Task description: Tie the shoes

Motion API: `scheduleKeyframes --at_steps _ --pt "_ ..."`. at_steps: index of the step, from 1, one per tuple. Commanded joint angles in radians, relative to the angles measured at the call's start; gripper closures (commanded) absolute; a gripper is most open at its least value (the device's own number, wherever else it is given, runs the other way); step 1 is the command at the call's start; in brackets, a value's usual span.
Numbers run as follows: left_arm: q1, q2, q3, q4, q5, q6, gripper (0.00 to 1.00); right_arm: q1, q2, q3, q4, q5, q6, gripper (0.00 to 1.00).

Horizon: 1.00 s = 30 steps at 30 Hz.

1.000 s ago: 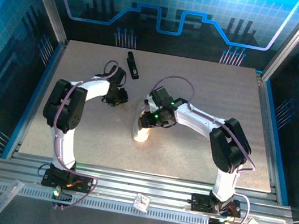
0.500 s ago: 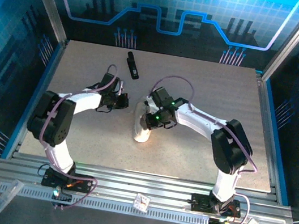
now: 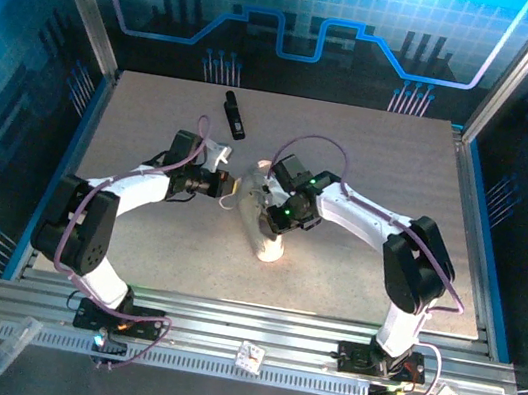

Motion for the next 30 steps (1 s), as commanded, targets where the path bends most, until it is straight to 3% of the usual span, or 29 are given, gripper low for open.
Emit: scheduleKeyframes --at_steps 1,11,17,30 --pt "-0.019 -0.033 0.048 -0.101 0.021 0.096 1.0 -0.012 -0.056 -0.012 -0.061 0.021 -0.005 0.83" --pt "-0.089 -0.133 -0.121 -0.013 -0.034 -0.019 1.0 -0.056 -0.106 0.028 -0.065 -0.036 -0.001 0.83" --pt "-0.142 -0.093 -0.13 -0.006 -0.08 -0.012 1.0 -0.066 -0.06 0.102 -0.02 -0.125 0.021 0.84" --pt "-0.147 -0.06 -0.128 -0.022 -0.101 0.004 1.0 -0.073 0.059 0.193 0.068 -0.235 0.098 0.84"
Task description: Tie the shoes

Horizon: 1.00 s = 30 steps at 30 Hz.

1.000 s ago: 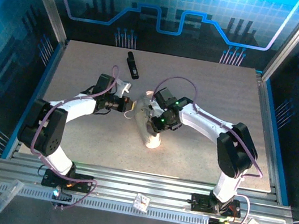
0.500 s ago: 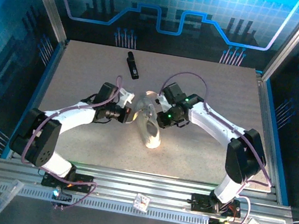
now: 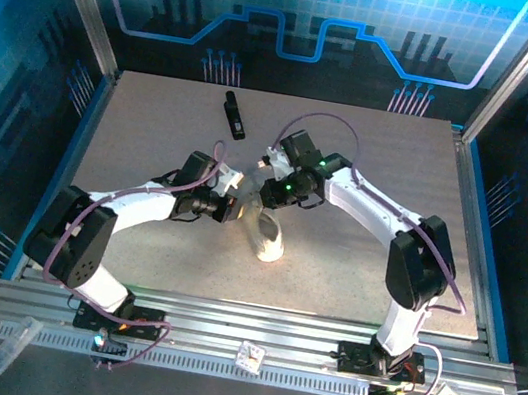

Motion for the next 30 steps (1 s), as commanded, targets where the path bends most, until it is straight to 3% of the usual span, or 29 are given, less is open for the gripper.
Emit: scheduleKeyframes --at_steps 1,30 --pt "-0.004 0.013 -0.01 -0.004 -0.016 -0.003 1.0 -0.013 0.037 0.04 0.024 -0.054 0.037 0.84" --pt "-0.037 0.015 0.076 -0.052 0.026 0.09 1.0 -0.07 0.092 0.037 0.104 -0.101 0.098 0.79"
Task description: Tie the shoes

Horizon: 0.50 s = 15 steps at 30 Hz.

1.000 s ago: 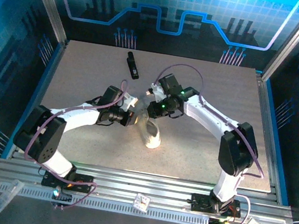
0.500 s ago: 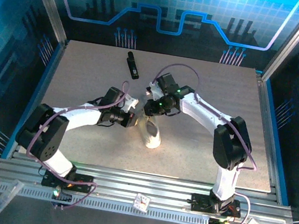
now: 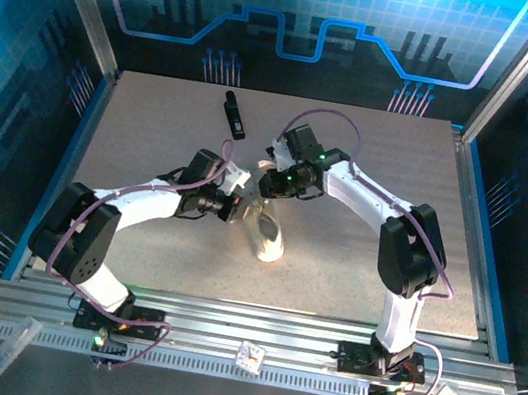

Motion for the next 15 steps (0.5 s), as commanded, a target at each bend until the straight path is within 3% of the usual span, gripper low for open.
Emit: scheduleKeyframes --at_steps 1,15 --pt "-0.006 -0.013 0.027 -0.044 0.016 0.055 1.0 -0.012 0.007 -0.008 0.027 -0.038 0.023 0.79" --pt "-0.006 0.068 0.076 -0.012 0.075 0.123 1.0 -0.034 0.0 -0.043 0.076 -0.093 0.068 0.84"
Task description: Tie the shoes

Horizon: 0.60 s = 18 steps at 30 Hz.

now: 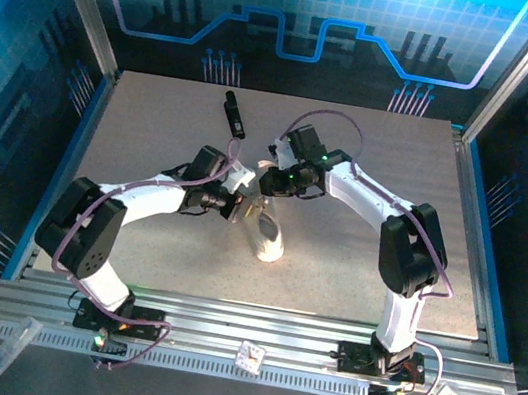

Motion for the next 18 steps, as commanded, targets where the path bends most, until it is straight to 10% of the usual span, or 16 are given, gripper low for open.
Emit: scheduleKeyframes --at_steps 1,18 --pt "-0.006 0.022 0.028 0.012 0.051 0.048 1.0 -0.02 0.0 -0.019 0.025 -0.039 0.027 0.84" --pt "-0.006 0.009 0.008 0.056 0.072 0.072 1.0 -0.032 0.012 -0.043 0.065 -0.091 0.067 0.8"
